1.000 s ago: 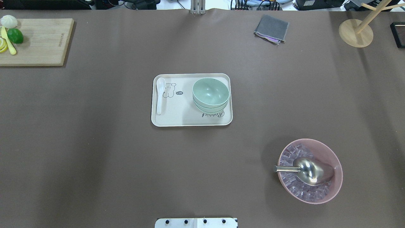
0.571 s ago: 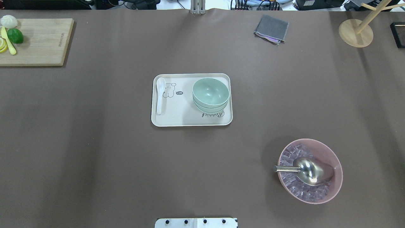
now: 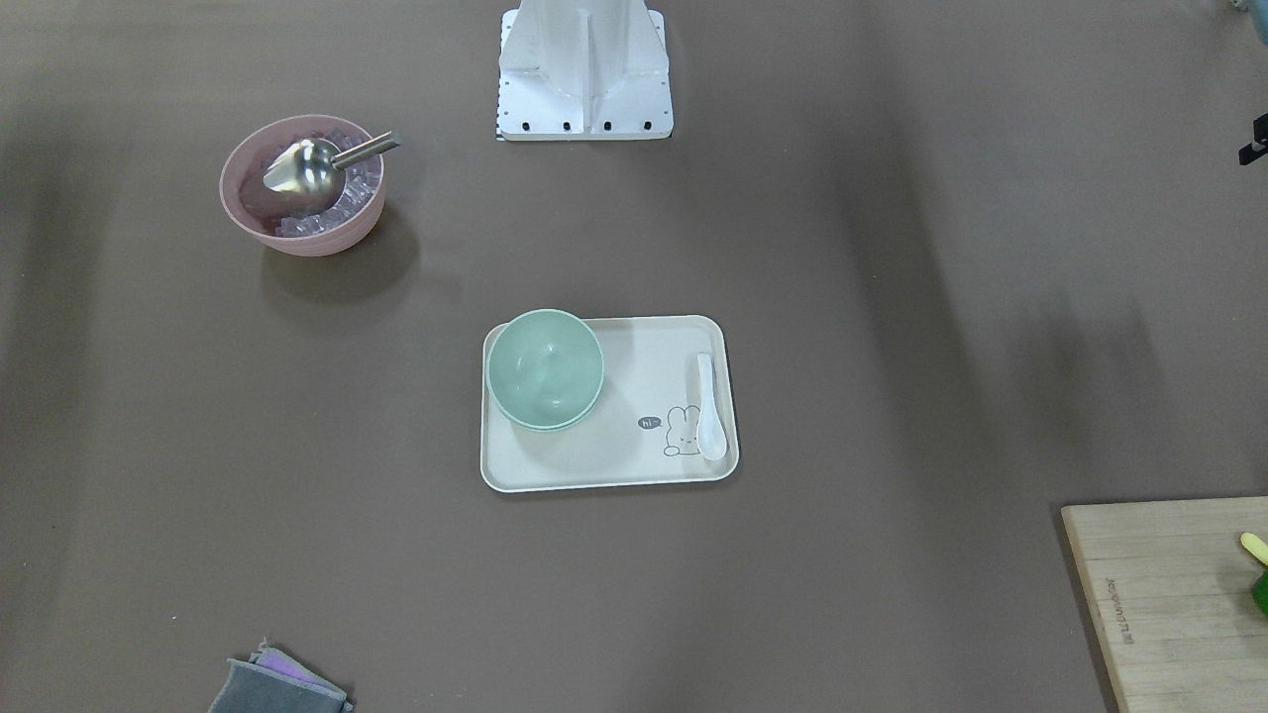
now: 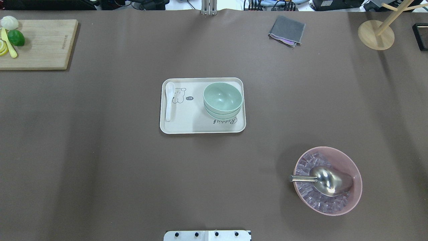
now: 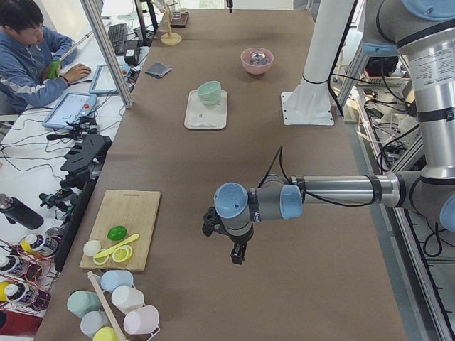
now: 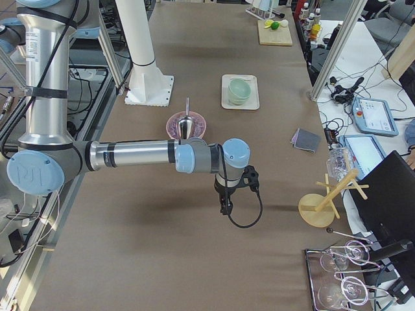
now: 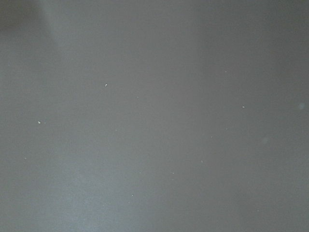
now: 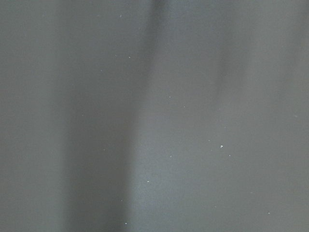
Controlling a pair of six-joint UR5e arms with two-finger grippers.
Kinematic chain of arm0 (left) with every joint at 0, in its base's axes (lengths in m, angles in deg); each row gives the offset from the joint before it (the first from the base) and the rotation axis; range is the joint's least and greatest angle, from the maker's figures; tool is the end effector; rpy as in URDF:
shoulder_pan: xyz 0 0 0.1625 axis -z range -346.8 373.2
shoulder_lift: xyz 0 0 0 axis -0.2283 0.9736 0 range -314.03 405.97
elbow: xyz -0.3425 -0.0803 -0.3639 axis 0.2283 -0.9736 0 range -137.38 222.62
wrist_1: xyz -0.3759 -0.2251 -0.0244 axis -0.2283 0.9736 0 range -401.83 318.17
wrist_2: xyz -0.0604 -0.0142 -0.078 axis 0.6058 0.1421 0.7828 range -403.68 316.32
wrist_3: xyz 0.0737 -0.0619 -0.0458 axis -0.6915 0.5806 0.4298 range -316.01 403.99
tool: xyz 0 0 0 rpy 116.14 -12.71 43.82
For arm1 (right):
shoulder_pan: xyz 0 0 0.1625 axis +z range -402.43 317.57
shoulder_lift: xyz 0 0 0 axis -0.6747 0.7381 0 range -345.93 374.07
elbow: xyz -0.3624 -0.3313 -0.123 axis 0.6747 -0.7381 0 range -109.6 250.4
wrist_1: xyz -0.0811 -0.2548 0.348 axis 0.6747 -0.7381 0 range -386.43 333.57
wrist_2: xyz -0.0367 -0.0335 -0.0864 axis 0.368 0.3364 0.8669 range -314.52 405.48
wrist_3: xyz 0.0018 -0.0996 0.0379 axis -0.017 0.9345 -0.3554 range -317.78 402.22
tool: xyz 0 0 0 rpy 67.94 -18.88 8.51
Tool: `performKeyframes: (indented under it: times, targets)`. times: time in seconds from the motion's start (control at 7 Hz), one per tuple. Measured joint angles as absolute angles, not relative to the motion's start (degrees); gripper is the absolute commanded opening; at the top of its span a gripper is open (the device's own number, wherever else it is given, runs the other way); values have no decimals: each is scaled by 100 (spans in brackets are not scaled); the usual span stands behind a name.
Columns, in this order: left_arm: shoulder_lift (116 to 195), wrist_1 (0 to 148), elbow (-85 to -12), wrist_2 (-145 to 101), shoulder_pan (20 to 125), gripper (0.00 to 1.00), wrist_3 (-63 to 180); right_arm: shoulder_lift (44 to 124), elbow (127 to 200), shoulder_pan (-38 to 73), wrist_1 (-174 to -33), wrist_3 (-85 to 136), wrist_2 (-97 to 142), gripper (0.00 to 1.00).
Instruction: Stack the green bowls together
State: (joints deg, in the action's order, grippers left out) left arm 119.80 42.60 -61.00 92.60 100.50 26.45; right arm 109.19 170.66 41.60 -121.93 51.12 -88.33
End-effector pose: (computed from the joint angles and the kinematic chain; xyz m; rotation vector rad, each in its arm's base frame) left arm -0.0391 -0.3672 0.7542 -0.0286 0.8197 0.2761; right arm 0.0103 -0.4740 0.7068 0.0136 -0.7665 -0.2443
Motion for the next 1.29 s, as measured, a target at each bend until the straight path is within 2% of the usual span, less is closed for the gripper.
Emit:
performKeyframes:
  times: [1.29]
  targets:
    - [11937,4281,-6253,9387,10346,98,2625,10956,17172,4168,-12250,5171,-8853,100]
